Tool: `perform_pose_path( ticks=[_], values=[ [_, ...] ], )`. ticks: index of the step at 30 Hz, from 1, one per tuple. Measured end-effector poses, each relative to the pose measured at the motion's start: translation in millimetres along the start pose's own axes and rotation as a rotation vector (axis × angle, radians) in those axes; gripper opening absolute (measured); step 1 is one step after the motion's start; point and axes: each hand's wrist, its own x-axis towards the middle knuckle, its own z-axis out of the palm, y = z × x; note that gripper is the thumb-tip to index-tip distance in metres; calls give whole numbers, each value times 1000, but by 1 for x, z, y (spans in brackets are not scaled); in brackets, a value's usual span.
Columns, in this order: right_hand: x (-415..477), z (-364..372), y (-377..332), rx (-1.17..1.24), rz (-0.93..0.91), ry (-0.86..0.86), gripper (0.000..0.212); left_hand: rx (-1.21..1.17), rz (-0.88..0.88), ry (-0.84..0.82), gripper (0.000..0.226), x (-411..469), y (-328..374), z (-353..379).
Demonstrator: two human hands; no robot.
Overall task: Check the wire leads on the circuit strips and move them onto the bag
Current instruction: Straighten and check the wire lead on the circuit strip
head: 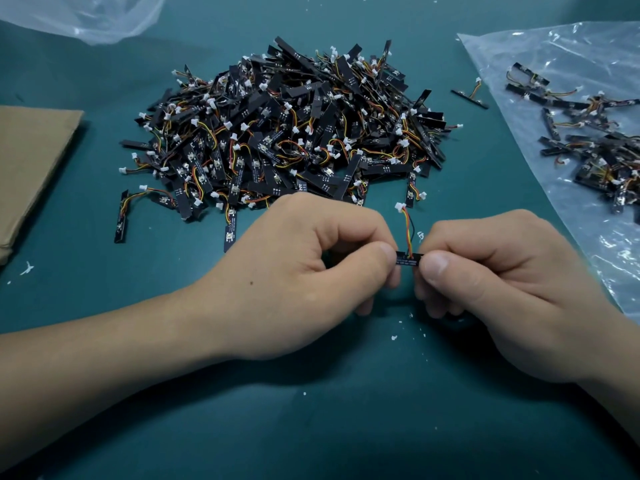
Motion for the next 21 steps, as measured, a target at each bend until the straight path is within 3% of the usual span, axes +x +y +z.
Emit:
perform_pose_path(
  ticks=[21],
  values=[
    [0, -1, 3, 23, 7, -29, 32, 16, 16, -26, 25, -1, 1, 0]
  ],
)
